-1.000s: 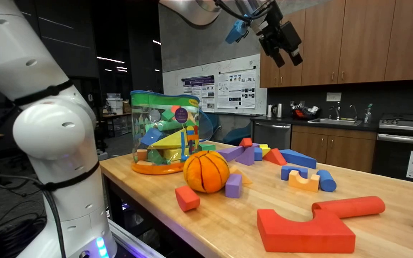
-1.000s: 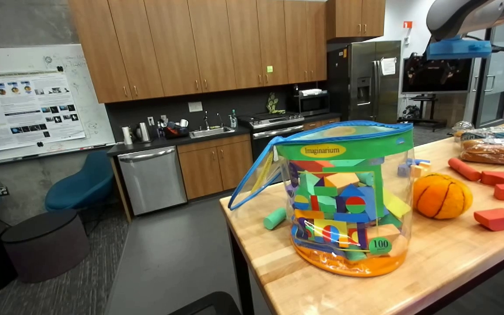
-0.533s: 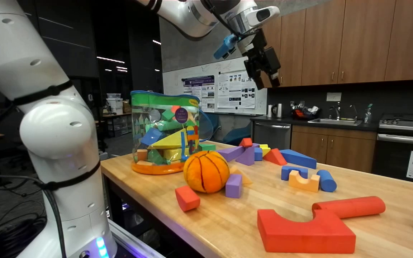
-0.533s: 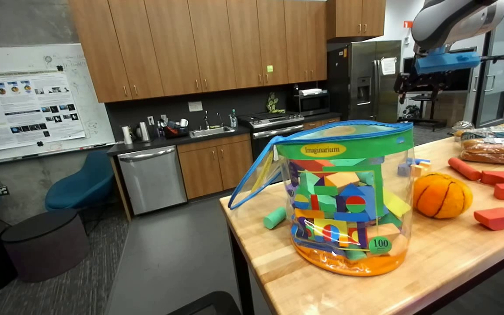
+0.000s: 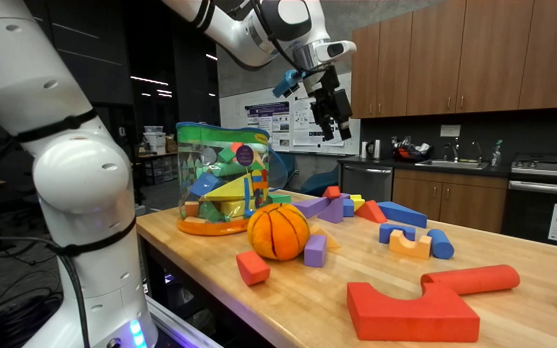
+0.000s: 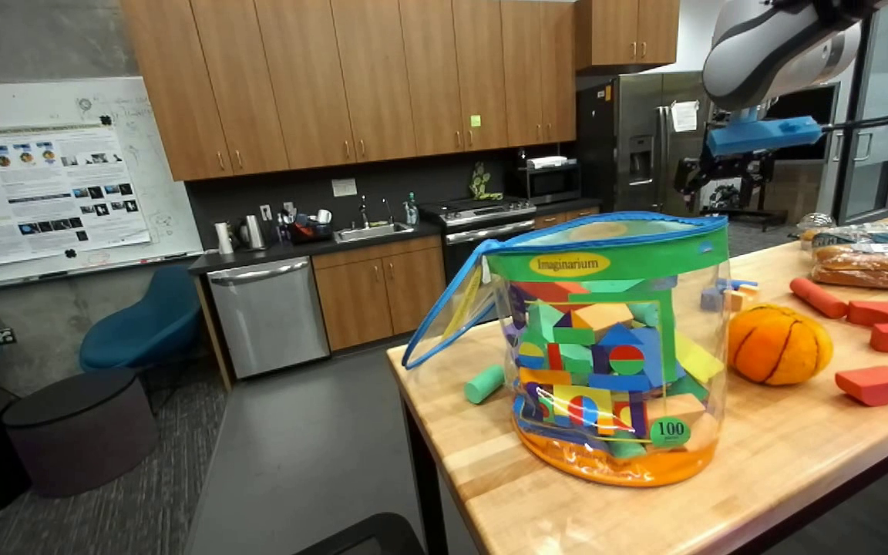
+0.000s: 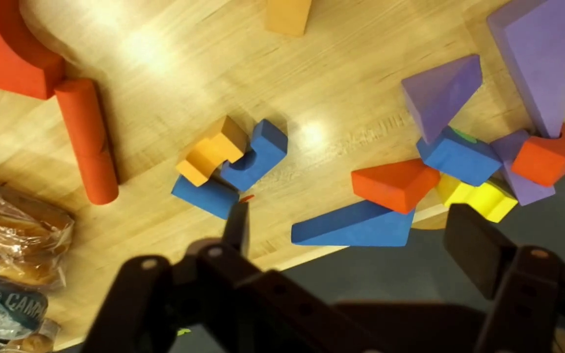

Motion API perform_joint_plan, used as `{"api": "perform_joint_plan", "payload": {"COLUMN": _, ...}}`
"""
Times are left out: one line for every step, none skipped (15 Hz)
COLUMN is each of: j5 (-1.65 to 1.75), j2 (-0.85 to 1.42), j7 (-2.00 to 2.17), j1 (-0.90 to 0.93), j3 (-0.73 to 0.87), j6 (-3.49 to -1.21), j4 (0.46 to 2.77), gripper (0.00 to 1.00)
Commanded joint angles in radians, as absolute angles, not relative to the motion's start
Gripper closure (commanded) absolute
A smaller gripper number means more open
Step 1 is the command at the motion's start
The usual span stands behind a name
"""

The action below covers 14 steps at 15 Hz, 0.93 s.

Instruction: Put the blocks inside the basket

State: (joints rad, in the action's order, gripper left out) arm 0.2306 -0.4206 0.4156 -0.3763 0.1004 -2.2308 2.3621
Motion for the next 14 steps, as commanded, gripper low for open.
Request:
{"api": "perform_joint_plan", "payload": {"j5": 0.243, "j2": -0.401, "j7": 0.512, "j1": -0.371, "j3": 0.084, "j6": -2.348, "j4": 2.420, "gripper": 0.00}}
{"api": "perform_joint_plan", "payload": {"j5": 0.246, "j2": -0.393, "j7": 0.530, "j1": -0.373, "j3": 0.080, "j6": -2.380, "j4": 2.432, "gripper": 0.00}}
{"api": "perform_joint_plan", "payload": {"j5": 0.246, "j2": -0.387, "j7": 0.543, "j1": -0.375, "j3": 0.076, "j6": -2.410, "j4": 2.445, "gripper": 0.00}}
{"api": "perform_joint_plan", "payload": {"j5": 0.245, "j2": -0.376, "j7": 0.553, "j1": -0.376, "j3": 0.072, "j6": -2.439, "j4": 2.455, "gripper": 0.00}}
{"api": "perform_joint_plan", "payload": {"j5": 0.247, "j2": -0.366, "j7": 0.560, "j1": -0.378, "j3": 0.069, "j6": -2.466, "j4": 2.463, "gripper": 0.00}}
{"api": "perform_joint_plan", "payload": {"j5": 0.248, "j2": -0.349, "j7": 0.570, "j1": -0.379, "j3": 0.066, "j6": -2.498, "j4": 2.468, "gripper": 0.00}}
{"api": "perform_joint_plan", "payload": {"j5": 0.251, "j2": -0.338, "j7": 0.581, "j1": -0.382, "j3": 0.062, "j6": -2.527, "j4": 2.474, "gripper": 0.00}}
{"api": "perform_joint_plan", "payload": {"j5": 0.254, "j2": -0.311, "j7": 0.588, "j1": -0.385, "j3": 0.065, "j6": -2.585, "j4": 2.488, "gripper": 0.00}}
{"api": "perform_joint_plan", "payload": {"j5": 0.256, "j2": -0.298, "j7": 0.588, "j1": -0.386, "j3": 0.066, "j6": -2.613, "j4": 2.494, "gripper": 0.00}}
{"api": "perform_joint_plan", "payload": {"j5": 0.256, "j2": -0.284, "j7": 0.586, "j1": -0.386, "j3": 0.067, "j6": -2.636, "j4": 2.499, "gripper": 0.00}}
{"api": "perform_joint_plan", "payload": {"j5": 0.251, "j2": -0.272, "j7": 0.567, "j1": -0.382, "j3": 0.072, "j6": -2.651, "j4": 2.506, "gripper": 0.00}}
{"api": "perform_joint_plan", "payload": {"j5": 0.250, "j2": -0.253, "j7": 0.555, "j1": -0.378, "j3": 0.074, "j6": -2.668, "j4": 2.508, "gripper": 0.00}}
{"api": "perform_joint_plan", "payload": {"j5": 0.243, "j2": -0.242, "j7": 0.533, "j1": -0.369, "j3": 0.079, "j6": -2.675, "j4": 2.512, "gripper": 0.00}}
{"api": "perform_joint_plan", "payload": {"j5": 0.244, "j2": -0.230, "j7": 0.527, "j1": -0.367, "j3": 0.079, "j6": -2.682, "j4": 2.511, "gripper": 0.00}}
